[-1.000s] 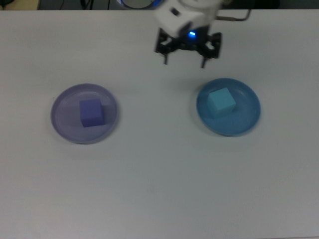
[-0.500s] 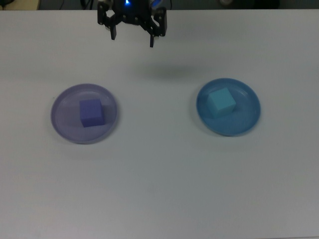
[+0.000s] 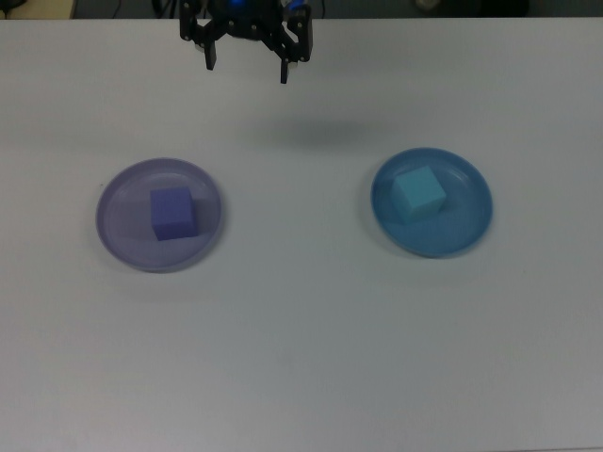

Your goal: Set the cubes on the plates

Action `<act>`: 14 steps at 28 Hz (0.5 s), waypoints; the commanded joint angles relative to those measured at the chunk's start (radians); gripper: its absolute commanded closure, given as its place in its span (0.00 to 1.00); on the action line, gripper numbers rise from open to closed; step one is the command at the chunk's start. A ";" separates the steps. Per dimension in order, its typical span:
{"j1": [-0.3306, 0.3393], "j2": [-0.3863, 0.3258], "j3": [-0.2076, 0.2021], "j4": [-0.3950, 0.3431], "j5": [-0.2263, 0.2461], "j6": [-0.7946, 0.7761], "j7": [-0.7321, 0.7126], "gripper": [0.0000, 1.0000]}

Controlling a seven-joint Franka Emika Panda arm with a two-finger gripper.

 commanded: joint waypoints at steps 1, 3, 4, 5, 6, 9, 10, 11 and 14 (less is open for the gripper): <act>-0.013 -0.003 -0.010 0.012 0.003 -0.011 -0.026 0.00; -0.019 -0.003 -0.010 0.024 0.007 -0.015 -0.045 0.00; -0.020 -0.003 -0.011 0.024 0.012 -0.017 -0.054 0.00; -0.020 -0.003 -0.011 0.024 0.015 -0.017 -0.060 0.00; -0.020 -0.003 -0.011 0.026 0.018 -0.017 -0.063 0.00; -0.023 -0.003 -0.011 0.026 0.020 -0.018 -0.063 0.00; -0.029 -0.005 -0.011 0.026 0.020 -0.018 -0.063 0.00; -0.031 -0.005 -0.011 0.026 0.020 -0.018 -0.063 0.00; -0.029 -0.003 -0.011 0.026 0.020 -0.018 -0.063 0.00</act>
